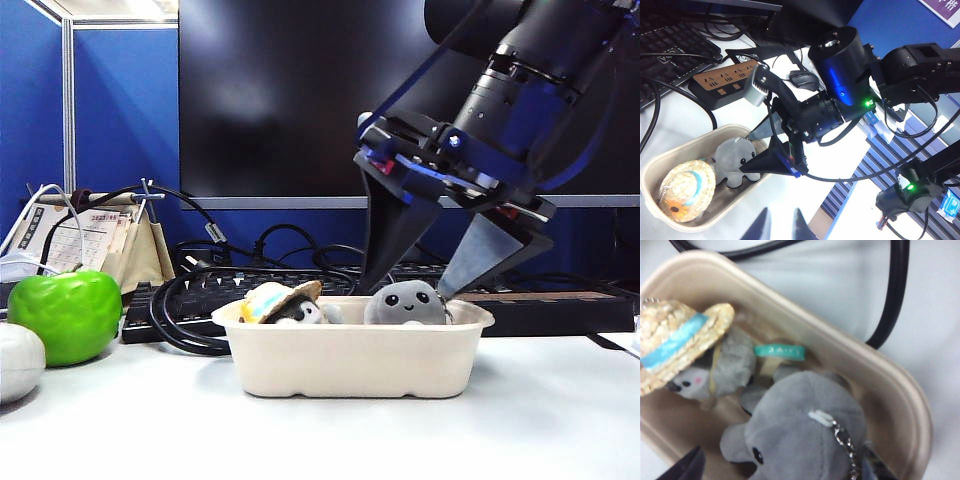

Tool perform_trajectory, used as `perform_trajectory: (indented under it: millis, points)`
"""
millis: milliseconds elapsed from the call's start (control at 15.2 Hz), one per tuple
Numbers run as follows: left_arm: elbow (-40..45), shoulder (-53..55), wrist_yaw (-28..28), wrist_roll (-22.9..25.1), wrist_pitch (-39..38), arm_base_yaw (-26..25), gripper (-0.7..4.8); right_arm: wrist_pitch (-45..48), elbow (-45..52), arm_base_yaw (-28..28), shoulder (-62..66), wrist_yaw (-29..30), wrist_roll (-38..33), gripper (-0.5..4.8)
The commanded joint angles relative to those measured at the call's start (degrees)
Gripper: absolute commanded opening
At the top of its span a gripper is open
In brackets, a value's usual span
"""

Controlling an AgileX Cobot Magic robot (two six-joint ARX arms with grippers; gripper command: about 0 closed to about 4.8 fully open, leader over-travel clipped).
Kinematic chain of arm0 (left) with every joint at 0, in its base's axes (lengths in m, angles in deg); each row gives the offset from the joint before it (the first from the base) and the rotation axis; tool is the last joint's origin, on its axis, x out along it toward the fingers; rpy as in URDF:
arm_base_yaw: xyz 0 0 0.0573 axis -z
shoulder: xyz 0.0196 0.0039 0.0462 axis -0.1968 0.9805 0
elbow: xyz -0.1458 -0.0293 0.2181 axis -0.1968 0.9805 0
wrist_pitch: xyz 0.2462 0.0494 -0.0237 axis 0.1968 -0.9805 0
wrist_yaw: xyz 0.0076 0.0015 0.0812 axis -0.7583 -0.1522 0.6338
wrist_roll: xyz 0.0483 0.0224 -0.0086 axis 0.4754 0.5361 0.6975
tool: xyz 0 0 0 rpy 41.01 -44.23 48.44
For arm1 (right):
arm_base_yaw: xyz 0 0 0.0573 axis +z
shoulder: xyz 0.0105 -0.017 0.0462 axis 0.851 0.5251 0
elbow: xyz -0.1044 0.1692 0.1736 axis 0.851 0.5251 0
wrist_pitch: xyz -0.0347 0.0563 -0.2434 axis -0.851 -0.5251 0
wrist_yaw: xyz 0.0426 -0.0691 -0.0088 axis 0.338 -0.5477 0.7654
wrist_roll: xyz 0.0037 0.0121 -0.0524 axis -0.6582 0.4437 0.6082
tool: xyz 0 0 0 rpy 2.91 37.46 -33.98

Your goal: Identity fluffy octopus among items on the table, put them into the paper lunch box.

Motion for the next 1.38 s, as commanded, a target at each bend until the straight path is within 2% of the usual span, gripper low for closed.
perform_trajectory:
  millis: [66,395,460,592,724,921,1053,1118,1184,1381]
  points:
    - [-0.20,-0.04,-0.31,-0.17,0.70,-0.02,0.68,1.60,-2.16,-0.11,-0.90,-0.35,-0.07,4.01]
    - [-0.20,-0.04,-0.46,-0.15,0.72,0.00,0.68,-0.04,-12.24,-0.74,-10.60,-5.55,0.00,3.99]
    - [-0.20,-0.04,-0.44,-0.15,0.74,-0.02,0.68,-3.58,-13.90,-0.74,-15.63,-6.36,0.00,3.67]
    - [-0.20,-0.04,-0.44,-0.15,0.74,-0.02,0.68,-10.84,-14.03,-0.72,-22.82,-6.34,-0.04,2.57]
    - [-0.20,-0.04,-0.44,-0.15,0.74,0.00,0.68,-20.31,-14.01,-0.63,-27.71,-6.14,-0.79,2.03]
    - [-0.20,-0.04,-0.46,-0.17,0.70,0.00,0.68,-37.16,-13.97,-0.52,-33.48,-4.61,-5.14,1.96]
    - [-0.17,-0.04,-0.48,-0.20,0.50,0.00,0.68,-42.23,-13.81,-0.22,-36.09,-2.47,-6.47,1.96]
    - [-0.17,-0.04,-0.46,-0.48,-0.81,0.00,0.68,-44.57,-13.16,0.26,-38.60,-2.47,-8.74,1.74]
    - [-0.17,-0.04,-0.46,-0.63,-2.27,0.00,0.68,-44.61,-12.13,0.28,-40.28,-2.05,-9.20,1.18]
    - [-0.17,-0.07,-0.46,-0.68,-5.95,0.00,0.68,-44.50,-10.38,0.55,-41.48,-0.13,-9.29,1.03]
